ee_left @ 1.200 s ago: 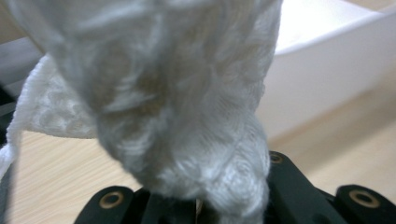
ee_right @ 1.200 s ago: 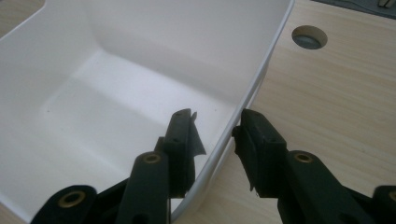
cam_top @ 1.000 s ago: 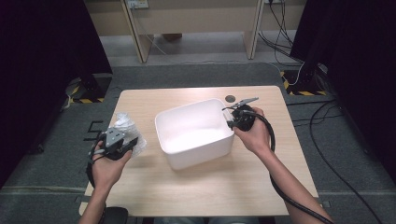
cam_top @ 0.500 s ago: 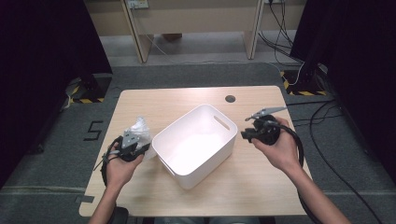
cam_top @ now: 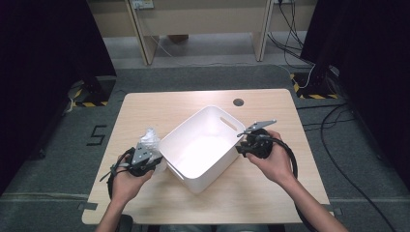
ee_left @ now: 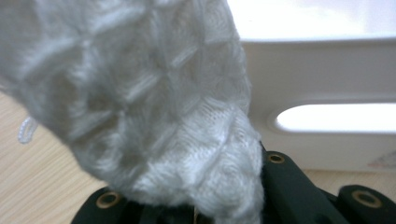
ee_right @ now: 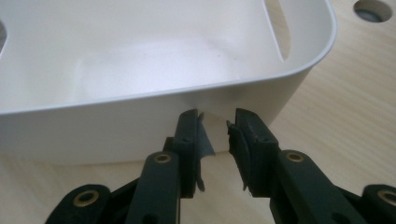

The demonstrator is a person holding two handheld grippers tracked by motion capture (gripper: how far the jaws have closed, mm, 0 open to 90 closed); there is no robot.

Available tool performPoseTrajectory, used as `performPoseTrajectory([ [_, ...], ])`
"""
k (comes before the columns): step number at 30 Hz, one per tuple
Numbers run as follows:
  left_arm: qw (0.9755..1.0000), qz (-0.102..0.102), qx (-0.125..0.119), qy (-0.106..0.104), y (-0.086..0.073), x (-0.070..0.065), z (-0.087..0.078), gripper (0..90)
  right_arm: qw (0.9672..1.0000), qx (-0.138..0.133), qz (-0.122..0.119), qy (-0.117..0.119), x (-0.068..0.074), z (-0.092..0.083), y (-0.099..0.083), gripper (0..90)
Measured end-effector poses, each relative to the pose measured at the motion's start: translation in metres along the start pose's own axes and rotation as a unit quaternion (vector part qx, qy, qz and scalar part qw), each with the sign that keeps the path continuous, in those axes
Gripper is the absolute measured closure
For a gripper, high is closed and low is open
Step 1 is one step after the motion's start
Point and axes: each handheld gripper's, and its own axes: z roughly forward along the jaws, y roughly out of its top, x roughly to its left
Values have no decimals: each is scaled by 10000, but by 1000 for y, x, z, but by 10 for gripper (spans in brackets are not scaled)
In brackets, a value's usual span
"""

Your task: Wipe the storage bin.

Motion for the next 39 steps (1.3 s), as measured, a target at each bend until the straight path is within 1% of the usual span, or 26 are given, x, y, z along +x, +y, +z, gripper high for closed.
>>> performPoseTrajectory([
  [1, 10000, 35, 15, -25, 2, -1, 1, 807, 9999, -39, 12, -144, -7, 5, 6, 709],
  [2, 10000, 79, 26, -41, 3, -2, 2, 807, 9999, -39, 12, -144, -7, 5, 6, 709],
  [3, 9999, 92, 28, -60, 5, -4, 4, 807, 9998, -67, 22, -200, -10, 7, 8, 708],
  [4, 9998, 158, 54, -87, 8, -6, 7, 807, 9996, -91, 103, -260, -13, 10, 11, 706],
  [5, 9998, 160, 39, -119, 10, -8, 9, 807, 9990, -122, 201, -387, -19, 13, 15, 701],
  [6, 9997, 169, 29, -170, 13, -11, 12, 807, 9984, -156, 275, -458, -22, 15, 18, 700],
  [8, 9995, 190, -3, -263, 20, -18, 21, 807, 9962, -274, 500, -655, -30, 19, 26, 697],
  [9, 9992, 229, -10, -338, 25, -23, 27, 807, 9955, -321, 567, -695, -33, 20, 29, 692],
  [10, 9990, 250, -22, -383, 28, -26, 30, 807, 9937, -389, 741, -750, -36, 21, 34, 685],
  [13, 9982, 296, -59, -527, 37, -37, 42, 808, 9918, -414, 875, -837, -38, 21, 40, 681],
  [16, 9971, 330, -81, -674, 46, -47, 50, 808, 9894, -547, 1015, -880, -36, 17, 45, 645],
  [17, 9969, 341, -95, -697, 48, -50, 52, 808, 9886, -581, 1005, -958, -36, 14, 46, 639],
  [19, 9970, 334, -103, -692, 49, -53, 52, 807, 9872, -629, 1060, -1008, -36, 11, 47, 631],
  [21, 9975, 269, -144, -644, 49, -57, 49, 807, 9862, -682, 1164, -964, -35, 8, 47, 611],
  [23, 9975, 266, -189, -623, 47, -59, 46, 808, 9846, -817, 1279, -871, -33, 3, 46, 603],
  [24, 9974, 247, -232, -632, 45, -60, 44, 808, 9842, -866, 1293, -850, -32, 2, 46, 600],
  [25, 9975, 275, -255, -592, 44, -61, 42, 809, 9840, -902, 1301, -820, -30, 0, 46, 596],
  [27, 9978, 363, -305, -466, 44, -61, 38, 810, 9854, -867, 1266, -735, -26, 1, 45, 593],
  [28, 9978, 357, -352, -444, 45, -60, 36, 811, 9862, -838, 1221, -741, -24, 3, 45, 594],
  [29, 9976, 340, -397, -445, 46, -60, 35, 811, 9876, -735, 1197, -696, -20, 8, 43, 601],
  [30, 9977, 335, -408, -433, 46, -60, 35, 811, 9876, -735, 1197, -696, -20, 8, 43, 601],
  [33, 9975, 388, -402, -425, 51, -60, 35, 812, 9886, -676, 1104, -769, -17, 12, 40, 617],
  [36, 9975, 395, -390, -436, 54, -63, 39, 812, 9901, -583, 1023, -759, -14, 18, 37, 649],
  [37, 9975, 429, -358, -425, 54, -63, 41, 812, 9905, -553, 1014, -742, -12, 21, 35, 658],
  [38, 9976, 422, -359, -415, 53, -64, 43, 813, 9913, -522, 936, -761, -9, 24, 33, 654],
  [39, 9977, 463, -322, -388, 53, -65, 45, 813, 9914, -499, 851, -856, -7, 26, 31, 650],
])
